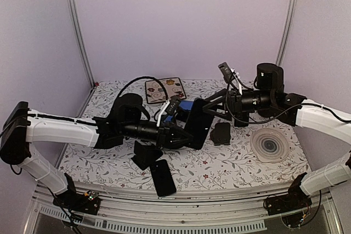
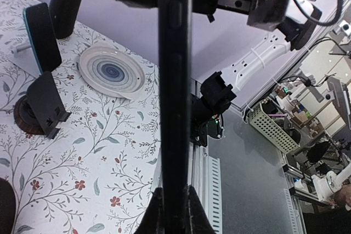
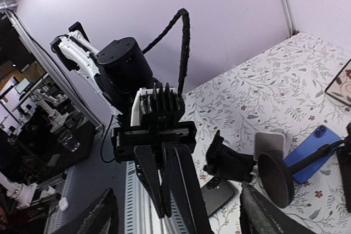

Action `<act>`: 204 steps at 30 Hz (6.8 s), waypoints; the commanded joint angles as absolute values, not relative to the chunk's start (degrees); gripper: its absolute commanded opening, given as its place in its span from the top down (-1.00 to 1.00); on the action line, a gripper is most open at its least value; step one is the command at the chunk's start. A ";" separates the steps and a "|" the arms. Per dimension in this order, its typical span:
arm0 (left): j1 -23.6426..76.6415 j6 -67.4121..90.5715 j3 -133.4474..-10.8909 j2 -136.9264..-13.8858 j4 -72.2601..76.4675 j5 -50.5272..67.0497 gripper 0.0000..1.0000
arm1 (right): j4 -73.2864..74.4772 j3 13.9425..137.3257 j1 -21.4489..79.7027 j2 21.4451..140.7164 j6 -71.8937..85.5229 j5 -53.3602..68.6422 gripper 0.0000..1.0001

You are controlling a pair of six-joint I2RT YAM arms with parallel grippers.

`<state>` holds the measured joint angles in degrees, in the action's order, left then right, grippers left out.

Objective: Place the phone on the phone stand
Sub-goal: Pass from the right arm to the left, then pass from the left arm to the right, then place the phone on the phone stand, then move the phone stand to the center of the board.

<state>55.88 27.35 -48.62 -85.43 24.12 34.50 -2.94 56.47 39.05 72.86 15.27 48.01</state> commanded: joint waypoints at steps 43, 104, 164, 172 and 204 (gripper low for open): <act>64.84 22.80 -57.56 -92.90 19.43 -0.11 1.00 | 6.89 53.35 50.26 67.20 40.37 -5.25 -0.98; 62.92 31.26 -45.10 -78.27 10.28 -19.26 -0.93 | 2.78 50.88 48.77 77.97 29.14 -35.73 0.60; 61.34 33.71 -41.49 -74.33 9.62 -18.52 -0.93 | 3.90 53.59 49.28 89.07 31.20 -37.56 -0.98; 61.25 33.88 -41.53 -74.34 9.20 -18.87 -0.93 | 4.53 54.14 49.25 85.78 30.68 -36.04 -0.98; 48.04 35.31 -46.29 -78.84 -6.52 -11.24 -0.93 | 8.16 53.88 48.91 74.34 25.75 -24.58 -0.98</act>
<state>51.29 34.57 -46.48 -78.04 -4.25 -14.22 6.98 52.97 49.06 76.01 26.83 -26.37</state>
